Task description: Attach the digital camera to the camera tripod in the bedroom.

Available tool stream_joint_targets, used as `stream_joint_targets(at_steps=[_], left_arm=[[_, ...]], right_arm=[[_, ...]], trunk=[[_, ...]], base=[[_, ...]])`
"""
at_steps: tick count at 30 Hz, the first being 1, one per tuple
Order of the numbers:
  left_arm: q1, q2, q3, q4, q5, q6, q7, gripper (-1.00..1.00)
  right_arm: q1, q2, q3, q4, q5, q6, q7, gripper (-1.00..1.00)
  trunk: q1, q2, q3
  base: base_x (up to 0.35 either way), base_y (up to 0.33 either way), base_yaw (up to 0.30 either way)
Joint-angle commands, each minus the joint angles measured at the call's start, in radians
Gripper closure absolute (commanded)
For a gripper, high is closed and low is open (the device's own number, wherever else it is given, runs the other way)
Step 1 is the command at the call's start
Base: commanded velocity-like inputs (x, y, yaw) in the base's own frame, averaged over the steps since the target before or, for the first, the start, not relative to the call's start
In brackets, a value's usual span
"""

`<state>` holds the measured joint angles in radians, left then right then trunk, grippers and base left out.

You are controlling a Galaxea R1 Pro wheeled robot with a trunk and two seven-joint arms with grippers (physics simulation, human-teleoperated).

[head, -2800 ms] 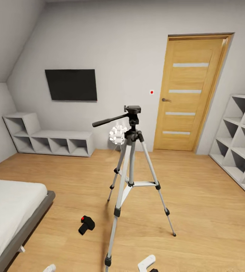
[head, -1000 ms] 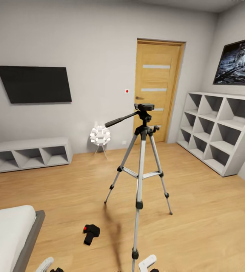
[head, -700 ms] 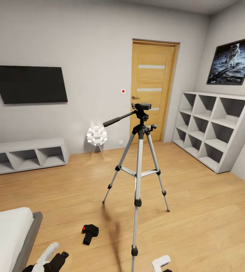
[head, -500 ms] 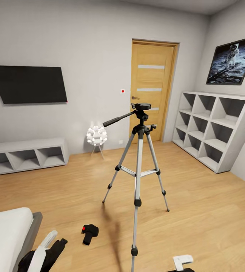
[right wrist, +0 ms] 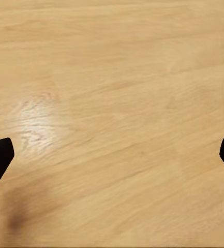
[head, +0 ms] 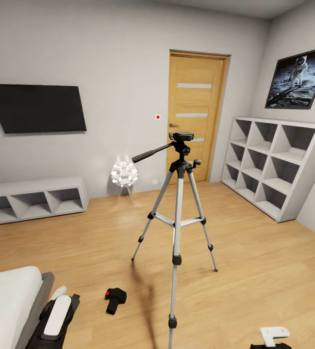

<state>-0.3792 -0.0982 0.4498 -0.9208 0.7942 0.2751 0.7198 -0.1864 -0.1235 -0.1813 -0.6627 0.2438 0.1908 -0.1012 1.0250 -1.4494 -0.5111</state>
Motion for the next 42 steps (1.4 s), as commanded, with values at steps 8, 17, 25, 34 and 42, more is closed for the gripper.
stream_joint_targets(at_steps=[8,17,25,34,42], left_arm=[[-0.002,-0.002,-0.060,0.000,0.037,-0.012,0.019,-1.00],[-0.001,0.000,-0.075,0.000,0.045,-0.016,0.023,-1.00],[0.003,0.005,-0.069,0.000,0.074,-0.019,0.010,-1.00],[0.007,0.011,-0.069,0.000,0.129,-0.019,0.006,-1.00],[0.009,0.012,-0.068,0.004,0.138,-0.023,0.009,-1.00]], right_arm=[[0.010,-0.028,0.001,0.031,0.011,-0.098,0.001,-1.00],[0.016,-0.039,-0.001,0.080,0.010,-0.146,0.001,-1.00],[0.018,-0.035,-0.001,0.086,0.009,-0.147,0.000,-1.00],[0.018,-0.035,-0.001,0.086,0.009,-0.146,0.000,-1.00],[0.018,-0.035,-0.002,0.087,0.009,-0.146,0.000,-1.00]], trunk=[[0.000,-0.001,-0.001],[0.000,-0.001,-0.001],[0.000,-0.001,-0.001],[0.000,-0.001,-0.002],[0.000,-0.001,-0.005]], base=[[0.119,-0.148,0.000],[0.218,-0.247,0.000],[0.228,0.008,0.000],[0.091,0.303,-0.085],[0.009,0.296,-0.241]])
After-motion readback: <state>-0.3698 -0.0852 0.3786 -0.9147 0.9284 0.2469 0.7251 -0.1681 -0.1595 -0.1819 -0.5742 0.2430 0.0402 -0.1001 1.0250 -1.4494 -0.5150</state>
